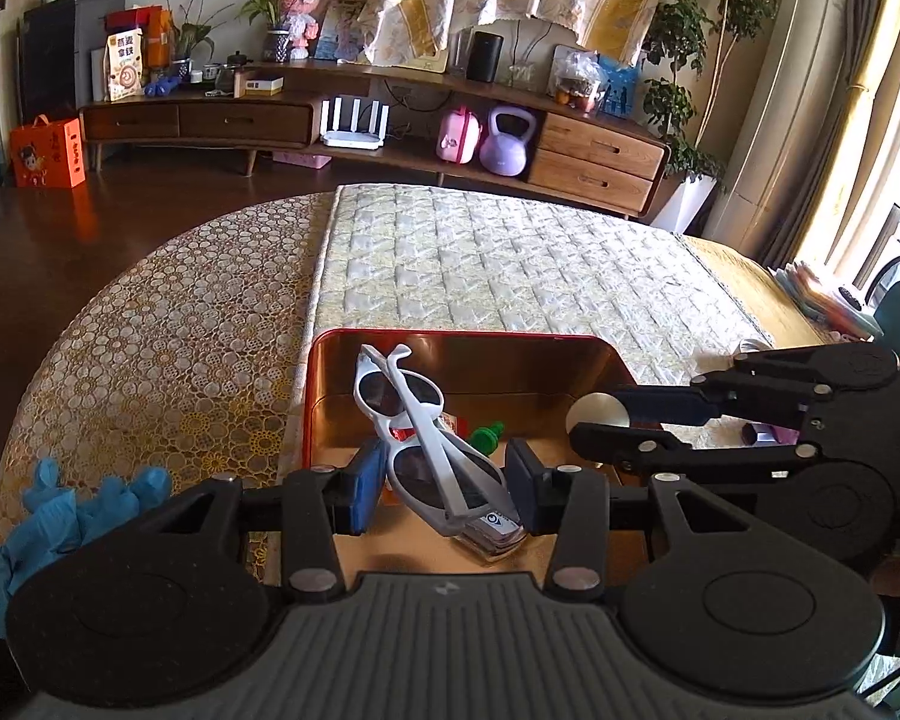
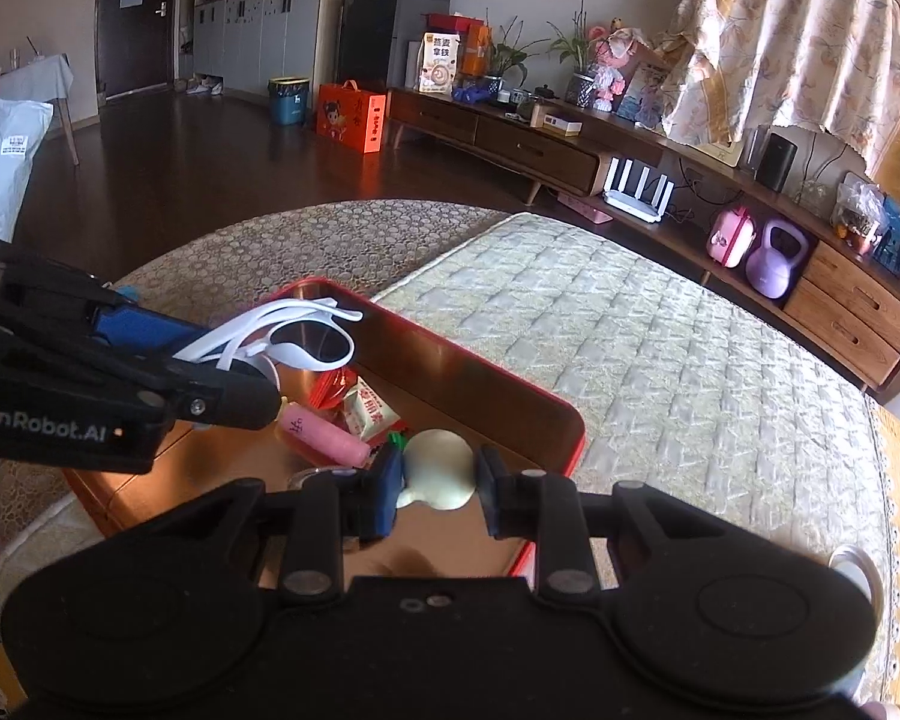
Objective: Organize rigid objects
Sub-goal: 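Carry the sunglasses and cream ball over the red tin with both grippers, then lower the sunglasses and ball into the tin and open both grippers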
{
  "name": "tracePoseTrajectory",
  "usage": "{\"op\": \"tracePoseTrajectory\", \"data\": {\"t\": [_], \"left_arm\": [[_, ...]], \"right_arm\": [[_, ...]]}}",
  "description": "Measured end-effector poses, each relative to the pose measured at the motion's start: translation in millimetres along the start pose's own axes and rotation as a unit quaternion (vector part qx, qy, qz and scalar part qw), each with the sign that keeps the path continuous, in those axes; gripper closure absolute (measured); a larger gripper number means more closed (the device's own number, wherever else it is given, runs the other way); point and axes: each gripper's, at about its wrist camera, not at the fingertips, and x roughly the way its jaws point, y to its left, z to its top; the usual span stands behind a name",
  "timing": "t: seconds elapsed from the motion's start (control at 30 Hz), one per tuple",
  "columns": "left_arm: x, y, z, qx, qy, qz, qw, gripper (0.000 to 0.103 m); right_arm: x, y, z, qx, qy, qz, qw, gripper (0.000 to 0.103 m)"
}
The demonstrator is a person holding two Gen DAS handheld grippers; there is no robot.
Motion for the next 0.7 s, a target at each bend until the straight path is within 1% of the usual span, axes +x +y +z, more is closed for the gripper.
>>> {"op": "tracePoseTrajectory", "data": {"t": [0.27,0.7], "left_arm": [[10,8,-6,0.002,0.009,-0.004,1.0,0.06],[22,11,-11,-0.005,0.024,-0.002,0.9997,0.06]], "right_arm": [[25,-3,2,-0.018,0.023,0.013,0.999,0.076],[50,-1,4,-0.017,0.055,-0.003,0.998,0.076]]}}
